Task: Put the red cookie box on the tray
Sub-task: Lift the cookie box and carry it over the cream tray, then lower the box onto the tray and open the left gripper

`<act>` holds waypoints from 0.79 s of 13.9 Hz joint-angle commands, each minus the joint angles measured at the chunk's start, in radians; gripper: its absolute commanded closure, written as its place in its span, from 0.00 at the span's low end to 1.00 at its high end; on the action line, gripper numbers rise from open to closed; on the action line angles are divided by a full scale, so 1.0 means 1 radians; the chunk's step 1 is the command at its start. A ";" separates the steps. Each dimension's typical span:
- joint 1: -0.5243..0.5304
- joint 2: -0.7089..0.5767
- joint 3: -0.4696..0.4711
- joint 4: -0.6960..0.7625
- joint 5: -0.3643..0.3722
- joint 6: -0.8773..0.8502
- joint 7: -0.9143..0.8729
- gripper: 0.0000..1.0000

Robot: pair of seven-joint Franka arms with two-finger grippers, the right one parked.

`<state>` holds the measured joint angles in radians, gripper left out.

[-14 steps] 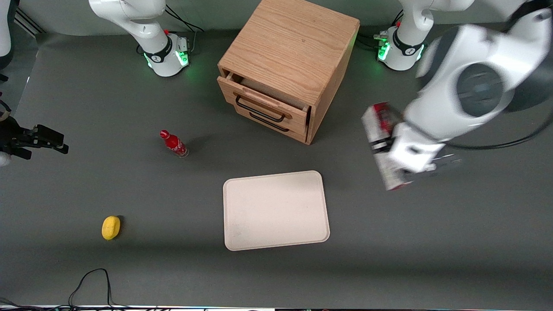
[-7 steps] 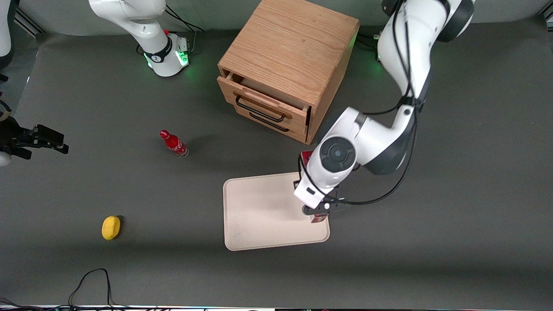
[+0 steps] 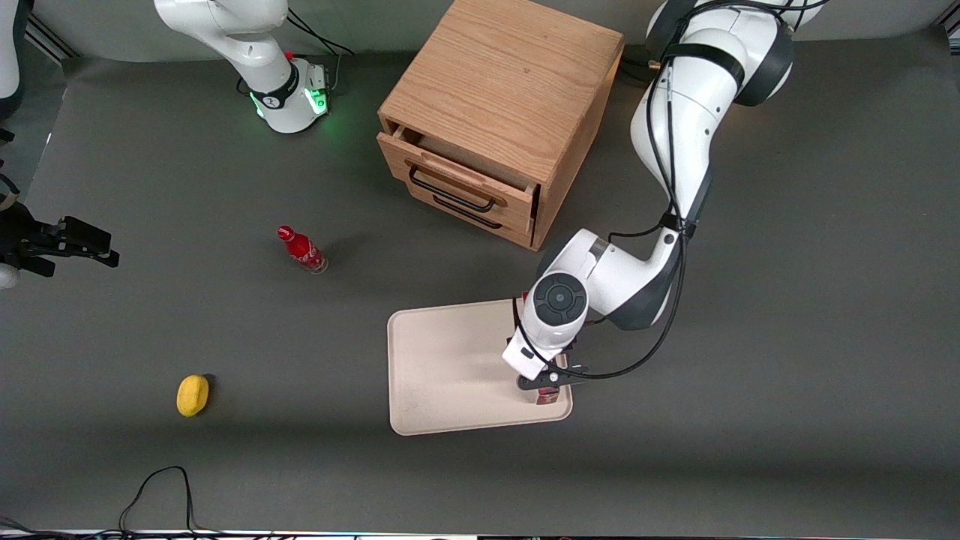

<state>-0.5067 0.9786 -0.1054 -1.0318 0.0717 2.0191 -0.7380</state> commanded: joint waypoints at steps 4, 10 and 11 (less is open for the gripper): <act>-0.015 0.029 0.016 0.039 0.019 0.004 -0.006 0.01; -0.009 -0.004 0.016 0.027 0.034 -0.026 -0.001 0.00; -0.004 -0.023 0.016 0.029 0.034 -0.054 0.003 0.00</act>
<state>-0.5065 0.9871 -0.0994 -1.0184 0.0909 2.0148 -0.7377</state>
